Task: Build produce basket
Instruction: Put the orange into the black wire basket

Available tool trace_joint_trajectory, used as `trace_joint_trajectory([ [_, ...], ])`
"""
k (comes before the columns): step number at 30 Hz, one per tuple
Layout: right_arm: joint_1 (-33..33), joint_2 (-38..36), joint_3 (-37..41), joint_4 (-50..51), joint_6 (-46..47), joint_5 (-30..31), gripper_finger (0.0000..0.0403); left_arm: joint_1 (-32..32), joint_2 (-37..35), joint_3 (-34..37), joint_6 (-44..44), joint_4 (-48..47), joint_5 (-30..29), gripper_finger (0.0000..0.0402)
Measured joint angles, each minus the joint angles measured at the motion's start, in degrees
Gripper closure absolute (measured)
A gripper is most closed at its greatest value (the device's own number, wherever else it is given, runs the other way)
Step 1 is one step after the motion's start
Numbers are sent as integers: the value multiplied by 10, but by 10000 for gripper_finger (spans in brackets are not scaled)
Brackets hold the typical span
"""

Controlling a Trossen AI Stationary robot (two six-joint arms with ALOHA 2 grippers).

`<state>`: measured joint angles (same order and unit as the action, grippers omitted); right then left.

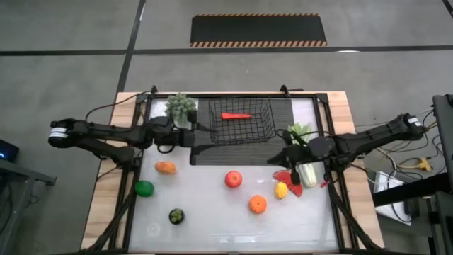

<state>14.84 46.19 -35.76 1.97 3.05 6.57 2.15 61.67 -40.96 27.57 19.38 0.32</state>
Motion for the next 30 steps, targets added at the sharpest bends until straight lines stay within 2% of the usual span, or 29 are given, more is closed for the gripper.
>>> trace_joint_trajectory([
  [10,57,152,-152,130,18,1,394,0,-58,48,-48,15,0,208],
  [22,114,313,-322,410,143,24,389,0,-64,46,-78,26,-1,208],
  [26,125,357,-347,453,194,24,348,0,-62,46,-78,27,-1,208],
  [30,135,400,-356,456,235,22,272,0,-62,46,-78,27,-1,208],
])
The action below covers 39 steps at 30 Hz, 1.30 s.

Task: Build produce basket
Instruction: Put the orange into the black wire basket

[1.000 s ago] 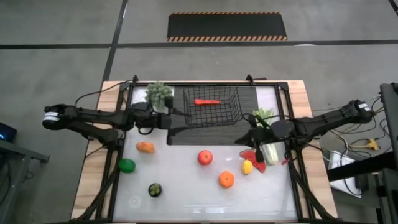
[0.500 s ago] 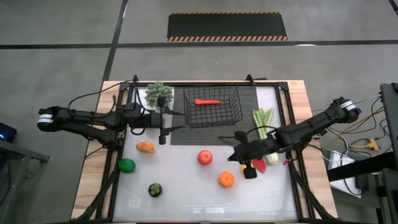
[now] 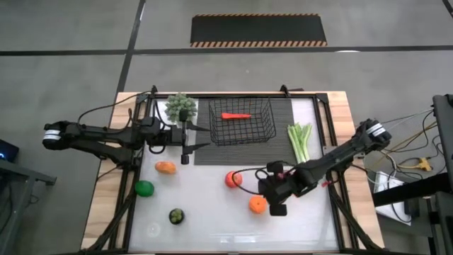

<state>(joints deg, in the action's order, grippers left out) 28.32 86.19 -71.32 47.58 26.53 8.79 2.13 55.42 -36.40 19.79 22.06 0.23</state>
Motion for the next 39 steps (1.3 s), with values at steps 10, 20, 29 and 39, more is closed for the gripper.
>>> trace_joint_trajectory([
  [10,18,99,-41,0,33,-26,80,0,0,0,0,1,0,208],
  [20,18,135,-46,-22,44,-47,51,0,0,0,0,1,-1,208],
  [29,17,141,-28,-61,69,-25,77,0,0,0,0,0,-3,208],
  [39,13,143,-28,-81,74,-27,155,0,0,1,0,0,-3,208],
])
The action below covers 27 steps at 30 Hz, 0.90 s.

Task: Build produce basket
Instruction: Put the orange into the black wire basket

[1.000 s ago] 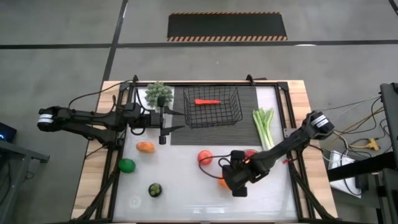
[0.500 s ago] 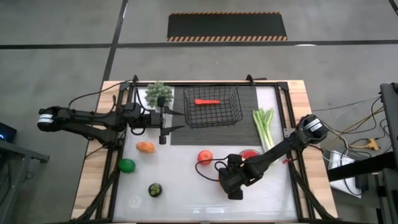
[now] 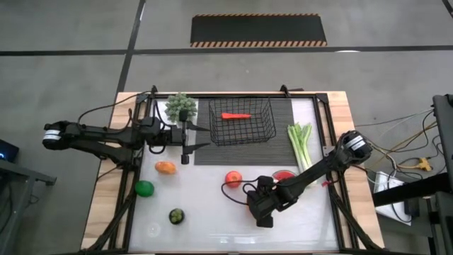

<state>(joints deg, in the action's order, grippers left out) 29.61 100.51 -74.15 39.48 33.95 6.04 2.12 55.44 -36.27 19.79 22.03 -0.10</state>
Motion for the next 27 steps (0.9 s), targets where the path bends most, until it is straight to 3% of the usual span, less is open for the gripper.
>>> trace_joint_trajectory([
  [13,-15,-31,-64,31,7,-5,274,0,0,1,-21,0,0,208],
  [21,-52,-71,-131,84,-47,0,358,0,-12,1,2,-9,-2,208],
  [27,-75,-91,-134,85,-87,2,388,0,-43,2,18,-52,-2,208],
])
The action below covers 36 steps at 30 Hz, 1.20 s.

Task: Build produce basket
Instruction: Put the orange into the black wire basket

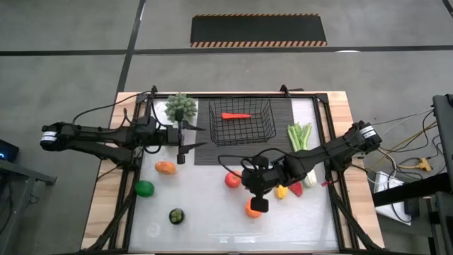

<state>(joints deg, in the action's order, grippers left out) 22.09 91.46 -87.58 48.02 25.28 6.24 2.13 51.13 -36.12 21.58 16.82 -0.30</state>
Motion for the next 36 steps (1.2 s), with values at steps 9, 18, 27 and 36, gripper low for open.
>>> trace_joint_trajectory([
  [9,32,64,5,33,117,-16,255,0,-26,10,18,-10,0,208],
  [18,70,135,4,36,168,-19,52,0,-55,37,23,24,0,208],
  [27,71,163,4,20,182,-46,3,0,-64,39,35,24,0,208],
  [36,64,177,8,4,172,-43,11,0,-65,39,50,23,0,208],
])
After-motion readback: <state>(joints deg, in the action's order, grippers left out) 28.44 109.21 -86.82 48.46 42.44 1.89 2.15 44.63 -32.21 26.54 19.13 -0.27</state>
